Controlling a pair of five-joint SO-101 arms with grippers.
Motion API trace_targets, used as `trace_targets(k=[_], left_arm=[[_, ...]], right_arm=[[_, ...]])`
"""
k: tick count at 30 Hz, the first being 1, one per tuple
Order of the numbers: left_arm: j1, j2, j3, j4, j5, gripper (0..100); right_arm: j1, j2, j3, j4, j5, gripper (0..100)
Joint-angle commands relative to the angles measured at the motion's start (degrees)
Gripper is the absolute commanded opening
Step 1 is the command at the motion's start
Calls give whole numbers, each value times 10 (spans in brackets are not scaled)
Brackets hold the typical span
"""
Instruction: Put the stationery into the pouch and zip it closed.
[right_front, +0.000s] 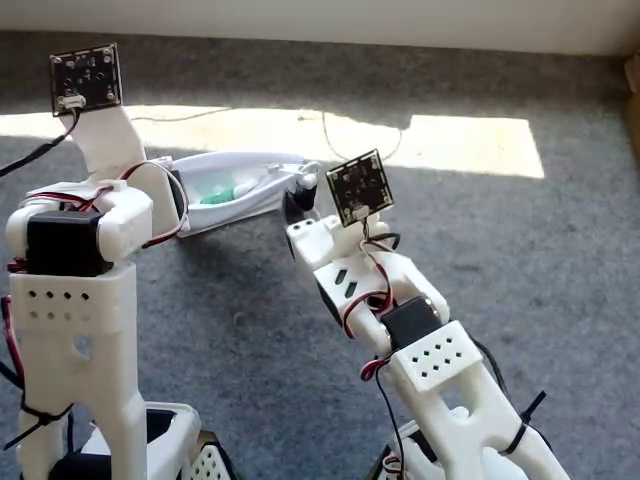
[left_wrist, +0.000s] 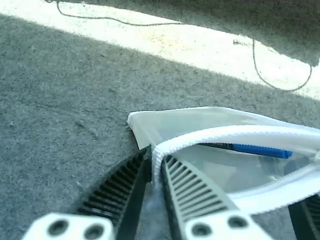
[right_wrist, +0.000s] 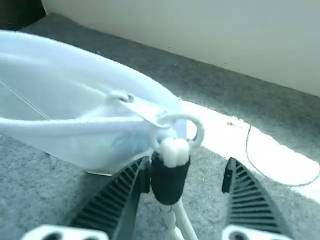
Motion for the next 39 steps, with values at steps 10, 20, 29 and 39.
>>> trace_targets(k=[10, 20, 29, 39], left_arm=[[-6, -8, 0, -6, -5, 7], [-6, -8, 1, -7, -5, 7], [-6, -7, 1, -9, -5, 7], [-4, -5, 1, -10, -33, 8]], right_arm=[[8, -13, -46, -52, 6, 142], [6, -18, -46, 22, 86, 13], [-7, -130, -40, 104, 136, 8], [-18, -175, -42, 204, 148, 8]])
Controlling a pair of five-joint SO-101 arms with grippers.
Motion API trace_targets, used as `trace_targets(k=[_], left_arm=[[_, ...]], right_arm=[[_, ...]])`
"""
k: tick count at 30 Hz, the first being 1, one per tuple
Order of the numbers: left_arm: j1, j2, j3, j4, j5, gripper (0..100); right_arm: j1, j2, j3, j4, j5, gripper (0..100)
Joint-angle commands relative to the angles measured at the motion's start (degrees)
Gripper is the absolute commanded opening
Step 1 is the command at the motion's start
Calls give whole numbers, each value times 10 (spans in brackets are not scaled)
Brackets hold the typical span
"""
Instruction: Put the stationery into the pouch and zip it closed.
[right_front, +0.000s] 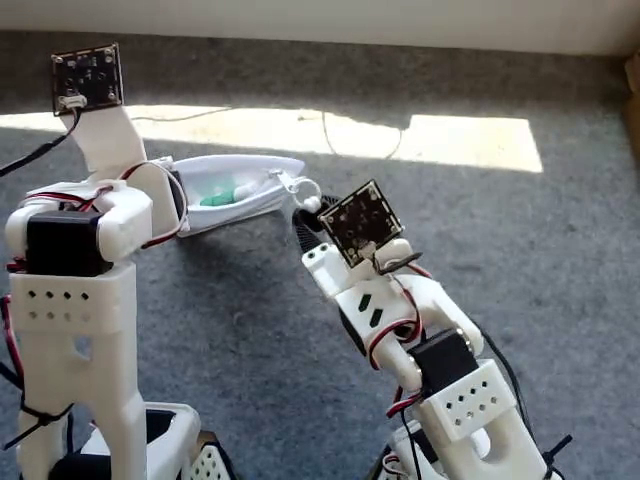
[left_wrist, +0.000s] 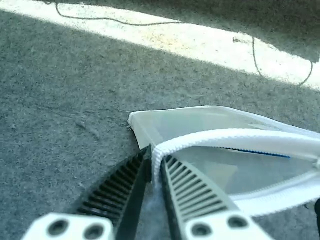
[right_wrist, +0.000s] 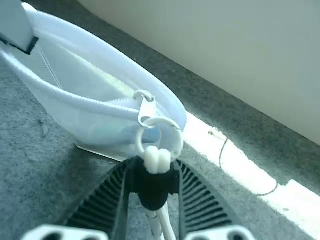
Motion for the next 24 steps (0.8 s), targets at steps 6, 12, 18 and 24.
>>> trace_targets(k=[6, 12, 18, 24], left_arm=[[-4, -5, 1, -21, -23, 38], [-3, -4, 0, -32, -20, 251], [18, -4, 0, -77, -25, 259], [87, -4, 1, -119, -81, 258]], right_arm=[[-29, -19, -36, 138, 4, 8], [-43, -20, -37, 210, 2, 8], [-47, -82, -33, 252, -18, 8], [-48, -209, 17, 271, -17, 8]])
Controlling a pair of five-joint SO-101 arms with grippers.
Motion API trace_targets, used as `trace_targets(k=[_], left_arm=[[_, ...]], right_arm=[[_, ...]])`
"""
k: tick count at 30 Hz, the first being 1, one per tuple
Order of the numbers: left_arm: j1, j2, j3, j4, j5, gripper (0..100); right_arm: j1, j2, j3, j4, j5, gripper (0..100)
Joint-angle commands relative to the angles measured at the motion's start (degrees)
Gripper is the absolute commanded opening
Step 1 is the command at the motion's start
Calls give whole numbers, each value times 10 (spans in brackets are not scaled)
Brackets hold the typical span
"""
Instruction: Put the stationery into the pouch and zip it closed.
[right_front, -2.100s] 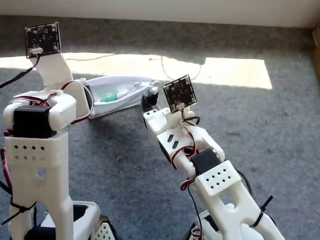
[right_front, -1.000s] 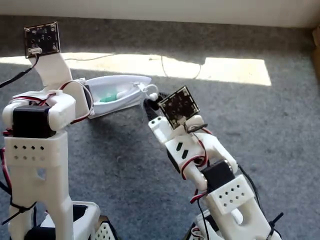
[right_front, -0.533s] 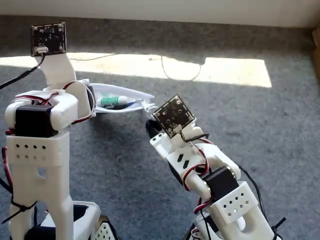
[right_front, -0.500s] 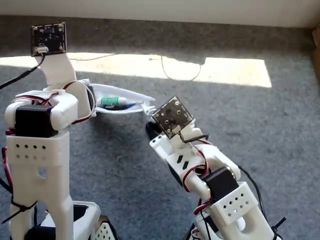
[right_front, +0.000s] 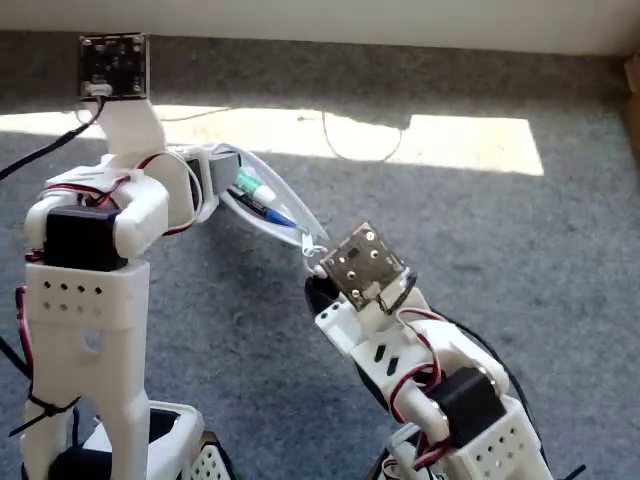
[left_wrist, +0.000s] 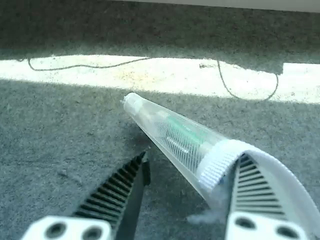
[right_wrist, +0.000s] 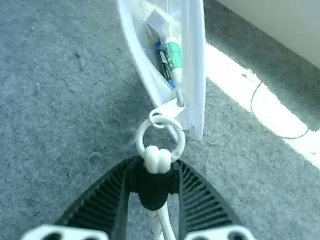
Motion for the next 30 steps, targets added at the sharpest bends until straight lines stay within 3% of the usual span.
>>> trace_targets(k=[1, 13, 30], left_arm=[[64, -7, -7, -43, -35, 258], [233, -6, 85, -164, -133, 255], [266, -12, 95, -178, -135, 255]], right_arm=[[-8, -69, 26, 3, -5, 8], [-8, -169, 93, 2, 19, 8], [-6, -177, 111, -5, 15, 8]])
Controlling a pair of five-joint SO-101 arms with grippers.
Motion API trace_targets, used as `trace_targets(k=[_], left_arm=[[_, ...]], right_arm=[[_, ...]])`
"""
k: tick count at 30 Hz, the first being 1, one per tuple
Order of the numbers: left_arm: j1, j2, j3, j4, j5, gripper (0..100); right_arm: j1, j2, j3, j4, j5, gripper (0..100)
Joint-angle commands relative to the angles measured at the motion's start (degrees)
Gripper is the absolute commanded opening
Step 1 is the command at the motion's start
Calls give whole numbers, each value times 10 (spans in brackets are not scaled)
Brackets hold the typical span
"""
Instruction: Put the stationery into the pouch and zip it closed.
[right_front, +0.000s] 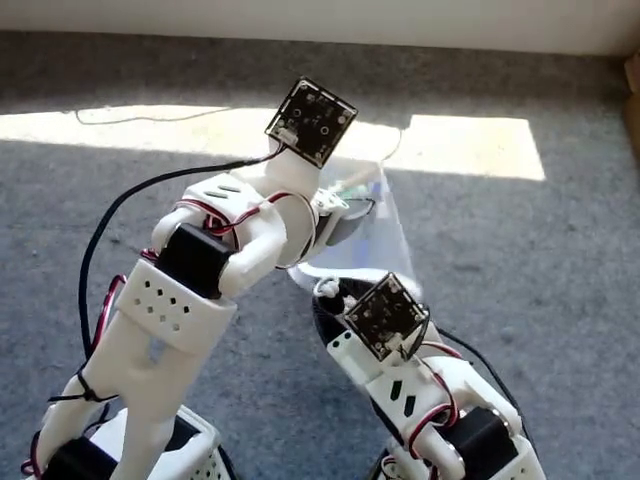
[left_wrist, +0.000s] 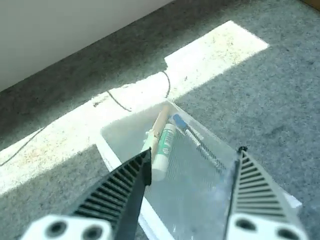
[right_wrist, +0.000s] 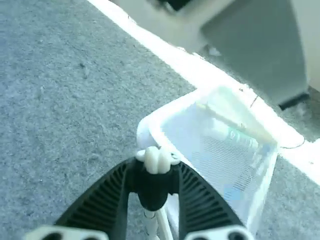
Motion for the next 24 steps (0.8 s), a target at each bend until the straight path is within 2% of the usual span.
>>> trace_targets(k=[1, 7, 12, 17, 24], left_arm=[[14, -13, -15, -11, -4, 255], [10, -13, -33, -9, -3, 256], [-9, -13, -88, 58, -5, 258], [-45, -13, -112, 122, -81, 256], [-80, -13, -109, 179, -142, 256]], right_arm=[[-2, -8, 0, -12, 4, 8], [-1, -8, 0, -14, 3, 8], [0, -8, 0, -14, 3, 8], [42, -8, -5, -16, 3, 8], [84, -8, -7, -22, -24, 8]])
